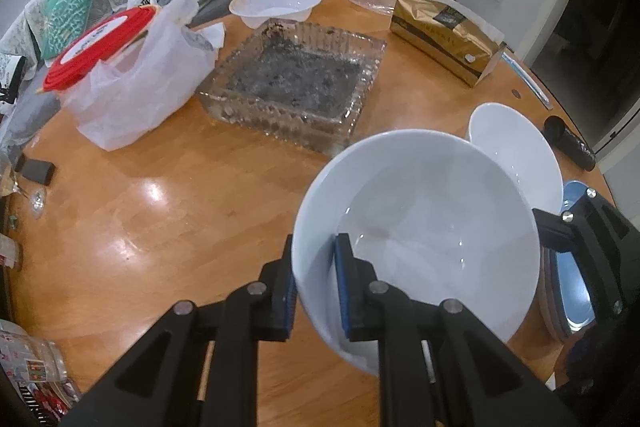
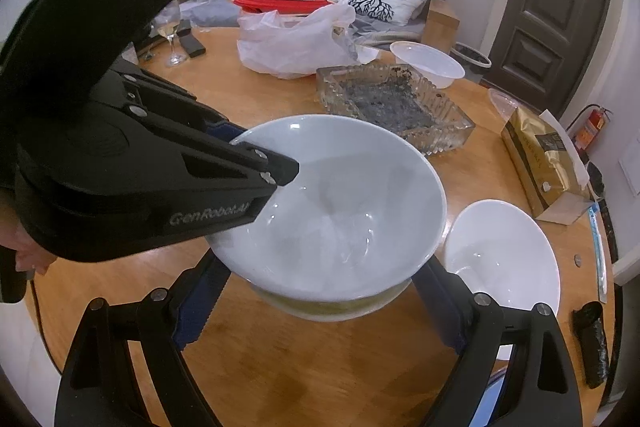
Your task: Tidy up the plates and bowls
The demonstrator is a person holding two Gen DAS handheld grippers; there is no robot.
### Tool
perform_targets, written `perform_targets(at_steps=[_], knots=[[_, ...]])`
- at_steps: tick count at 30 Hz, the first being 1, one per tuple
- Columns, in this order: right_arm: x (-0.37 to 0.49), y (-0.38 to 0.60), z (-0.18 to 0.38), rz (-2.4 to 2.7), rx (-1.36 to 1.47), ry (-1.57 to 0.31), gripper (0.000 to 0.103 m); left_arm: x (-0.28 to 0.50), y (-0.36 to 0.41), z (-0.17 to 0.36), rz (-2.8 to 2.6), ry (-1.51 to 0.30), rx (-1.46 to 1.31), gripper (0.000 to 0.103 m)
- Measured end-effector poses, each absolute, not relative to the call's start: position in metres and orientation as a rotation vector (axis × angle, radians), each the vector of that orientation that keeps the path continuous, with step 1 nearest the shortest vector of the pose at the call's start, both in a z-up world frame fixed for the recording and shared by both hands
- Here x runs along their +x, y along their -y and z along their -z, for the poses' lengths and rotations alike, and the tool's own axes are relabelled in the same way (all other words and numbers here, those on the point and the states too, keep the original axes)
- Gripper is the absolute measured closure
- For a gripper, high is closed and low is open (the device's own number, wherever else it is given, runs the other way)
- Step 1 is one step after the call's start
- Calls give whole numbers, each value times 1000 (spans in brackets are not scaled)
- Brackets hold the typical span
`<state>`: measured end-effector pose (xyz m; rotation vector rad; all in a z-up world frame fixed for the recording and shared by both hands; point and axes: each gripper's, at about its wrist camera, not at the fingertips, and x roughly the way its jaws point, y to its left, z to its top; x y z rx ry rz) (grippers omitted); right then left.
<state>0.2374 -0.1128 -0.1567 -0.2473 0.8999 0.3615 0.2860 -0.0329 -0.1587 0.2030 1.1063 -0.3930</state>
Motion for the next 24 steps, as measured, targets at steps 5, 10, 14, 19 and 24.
perform_targets(at_steps=[5, 10, 14, 19, 24], knots=[[237, 117, 156, -364, -233, -913, 15, 285, 36, 166, 391, -1115, 215, 89], [237, 120, 157, -363, -219, -928, 15, 283, 38, 165, 377, -1110, 233, 89], [236, 119, 157, -358, -224, -925, 14, 282, 38, 165, 374, -1108, 241, 89], [235, 120, 155, -362, -227, -921, 15, 282, 39, 163, 372, -1106, 257, 89], [227, 126, 146, -380, -217, -889, 15, 280, 35, 147, 358, -1080, 238, 87]])
